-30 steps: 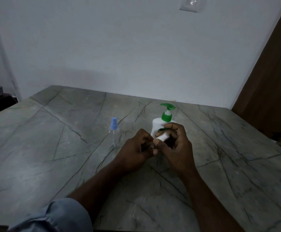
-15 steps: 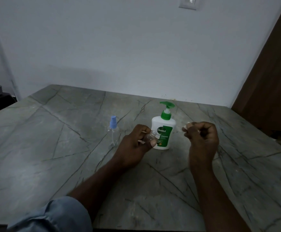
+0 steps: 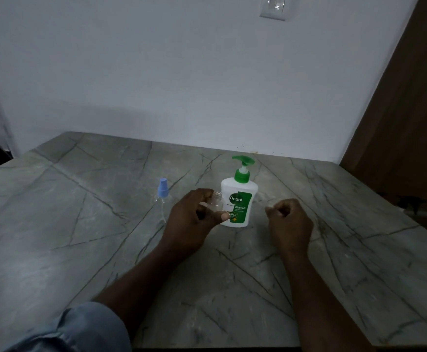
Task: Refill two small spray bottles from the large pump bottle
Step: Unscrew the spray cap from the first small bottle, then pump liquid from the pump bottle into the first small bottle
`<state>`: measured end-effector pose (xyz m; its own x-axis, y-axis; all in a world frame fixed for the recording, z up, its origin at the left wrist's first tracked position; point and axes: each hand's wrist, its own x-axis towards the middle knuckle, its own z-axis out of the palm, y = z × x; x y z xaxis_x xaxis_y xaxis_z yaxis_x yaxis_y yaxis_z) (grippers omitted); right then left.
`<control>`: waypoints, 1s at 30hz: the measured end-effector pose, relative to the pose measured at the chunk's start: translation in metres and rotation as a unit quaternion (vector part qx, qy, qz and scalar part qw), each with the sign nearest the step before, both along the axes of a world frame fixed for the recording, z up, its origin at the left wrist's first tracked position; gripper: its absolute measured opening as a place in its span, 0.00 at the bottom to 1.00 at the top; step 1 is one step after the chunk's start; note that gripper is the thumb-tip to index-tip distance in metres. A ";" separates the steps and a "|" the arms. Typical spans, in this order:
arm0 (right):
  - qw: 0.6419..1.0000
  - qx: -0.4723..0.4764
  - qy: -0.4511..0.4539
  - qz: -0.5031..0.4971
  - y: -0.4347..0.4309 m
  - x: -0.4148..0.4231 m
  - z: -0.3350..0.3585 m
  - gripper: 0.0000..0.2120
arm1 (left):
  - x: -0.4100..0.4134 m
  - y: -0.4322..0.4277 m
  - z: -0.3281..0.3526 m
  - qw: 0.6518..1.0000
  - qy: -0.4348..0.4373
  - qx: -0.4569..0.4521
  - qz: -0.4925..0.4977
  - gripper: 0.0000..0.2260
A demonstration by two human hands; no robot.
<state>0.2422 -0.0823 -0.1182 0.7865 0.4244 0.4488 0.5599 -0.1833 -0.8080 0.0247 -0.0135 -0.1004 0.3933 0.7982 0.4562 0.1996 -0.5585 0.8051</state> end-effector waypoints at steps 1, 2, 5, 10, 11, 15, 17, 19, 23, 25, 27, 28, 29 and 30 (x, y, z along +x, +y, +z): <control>0.999 -0.050 -0.022 0.007 0.000 -0.001 -0.002 0.09 | 0.000 -0.001 0.001 1.000 0.001 0.004 0.002 0.19; 0.995 -0.093 -0.036 0.007 0.001 0.000 -0.003 0.09 | 0.000 -0.001 0.001 1.000 0.002 0.007 0.004 0.19; 0.985 -0.163 -0.054 0.005 0.000 0.001 -0.003 0.10 | -0.001 -0.002 0.002 1.000 0.003 0.006 0.013 0.19; 0.998 -0.048 -0.032 0.010 -0.002 -0.002 0.008 0.09 | 0.000 -0.003 0.002 1.000 0.007 0.007 0.019 0.20; 0.999 -0.019 -0.029 0.010 -0.001 -0.004 0.012 0.08 | 0.001 -0.002 0.001 1.000 0.006 0.007 0.021 0.22; 0.996 0.056 -0.055 0.032 0.008 -0.012 0.048 0.08 | 0.003 0.000 0.002 0.999 -0.010 0.016 0.032 0.22; 0.990 0.091 0.002 0.104 0.016 -0.011 0.076 0.12 | 0.004 0.002 0.004 0.999 -0.024 0.023 0.032 0.18; 0.965 0.113 0.079 0.221 0.025 -0.012 0.105 0.16 | 0.005 0.002 0.011 0.998 -0.042 0.038 0.030 0.16; 0.941 0.035 0.078 0.327 0.048 -0.015 0.135 0.22 | 0.012 0.007 0.035 0.995 -0.061 0.079 0.029 0.18; 0.932 -0.007 0.071 0.355 0.060 -0.021 0.137 0.25 | 0.017 0.014 0.047 0.993 -0.067 0.097 0.024 0.15; 0.930 -0.046 0.038 0.363 0.068 -0.028 0.132 0.25 | 0.022 0.019 0.052 0.992 -0.070 0.103 0.018 0.14; 0.931 -0.056 0.023 0.359 0.071 -0.031 0.128 0.26 | 0.023 0.020 0.050 0.992 -0.073 0.103 0.018 0.14; 0.935 -0.054 0.017 0.351 0.072 -0.031 0.123 0.28 | 0.024 0.022 0.047 0.992 -0.074 0.104 0.021 0.14; 0.939 -0.036 0.032 0.340 0.072 -0.027 0.118 0.31 | 0.023 0.023 0.042 0.992 -0.074 0.103 0.025 0.15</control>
<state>0.2151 -0.0101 0.0002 0.3475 0.8654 0.3610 0.5175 0.1440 -0.8435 0.0475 0.0093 -0.0588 0.2709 0.6985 0.6623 0.1192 -0.7071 0.6970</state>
